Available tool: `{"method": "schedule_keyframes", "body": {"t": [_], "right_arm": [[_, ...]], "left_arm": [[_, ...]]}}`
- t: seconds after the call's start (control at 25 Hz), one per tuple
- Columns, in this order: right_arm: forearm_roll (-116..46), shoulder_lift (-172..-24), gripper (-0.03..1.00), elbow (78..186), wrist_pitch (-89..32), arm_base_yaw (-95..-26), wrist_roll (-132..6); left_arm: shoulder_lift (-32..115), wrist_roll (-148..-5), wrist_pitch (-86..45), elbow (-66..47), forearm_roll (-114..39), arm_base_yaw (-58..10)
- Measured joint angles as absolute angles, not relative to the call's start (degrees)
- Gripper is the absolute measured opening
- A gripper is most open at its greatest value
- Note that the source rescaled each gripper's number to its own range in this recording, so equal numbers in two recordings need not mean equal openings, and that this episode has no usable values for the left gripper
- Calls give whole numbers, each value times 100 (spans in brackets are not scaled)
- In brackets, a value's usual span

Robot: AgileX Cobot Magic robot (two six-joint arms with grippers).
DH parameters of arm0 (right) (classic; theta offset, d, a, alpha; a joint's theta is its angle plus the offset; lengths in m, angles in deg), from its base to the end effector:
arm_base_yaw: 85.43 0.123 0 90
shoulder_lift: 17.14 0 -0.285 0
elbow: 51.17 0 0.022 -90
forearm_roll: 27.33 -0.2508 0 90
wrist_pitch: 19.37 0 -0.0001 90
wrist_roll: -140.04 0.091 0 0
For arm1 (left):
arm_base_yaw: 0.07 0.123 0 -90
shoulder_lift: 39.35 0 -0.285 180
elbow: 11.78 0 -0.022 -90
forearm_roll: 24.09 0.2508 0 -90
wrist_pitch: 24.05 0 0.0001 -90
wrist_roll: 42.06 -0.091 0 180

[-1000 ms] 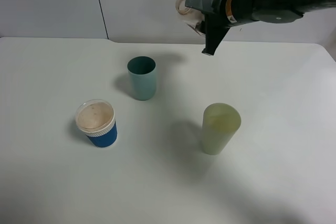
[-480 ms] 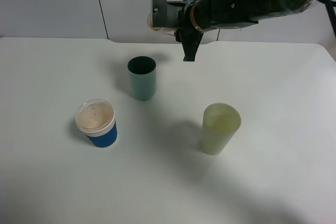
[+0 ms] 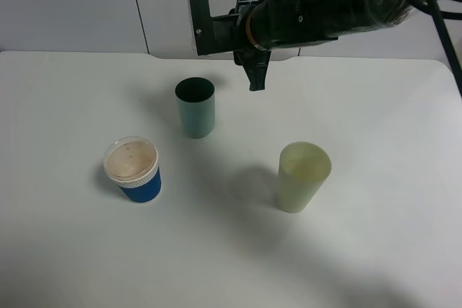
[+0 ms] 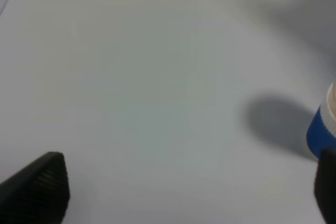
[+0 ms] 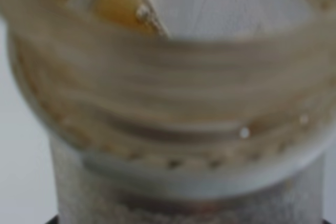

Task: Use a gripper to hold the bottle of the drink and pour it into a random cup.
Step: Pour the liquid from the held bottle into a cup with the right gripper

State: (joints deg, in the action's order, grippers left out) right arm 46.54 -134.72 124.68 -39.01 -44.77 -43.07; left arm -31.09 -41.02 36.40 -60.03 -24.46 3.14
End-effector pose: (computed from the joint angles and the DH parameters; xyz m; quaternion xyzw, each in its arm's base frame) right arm 0.3418 0.2547 0.2101 -0.7148 0.5258 -0.2726 0.3719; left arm -0.0039 -0.0007 0.2793 -0.0315 0.8519 0.0067 0.5228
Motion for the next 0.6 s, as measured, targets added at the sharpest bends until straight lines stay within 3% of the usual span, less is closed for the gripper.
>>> {"method": "schedule_keyframes", "body": {"t": [0.6], "right_arm": [[4890, -13472, 1, 12472, -4342, -4355, -4322]], "left_arm": [[-3109, -4102, 3640, -6003, -2446, 314]]}}
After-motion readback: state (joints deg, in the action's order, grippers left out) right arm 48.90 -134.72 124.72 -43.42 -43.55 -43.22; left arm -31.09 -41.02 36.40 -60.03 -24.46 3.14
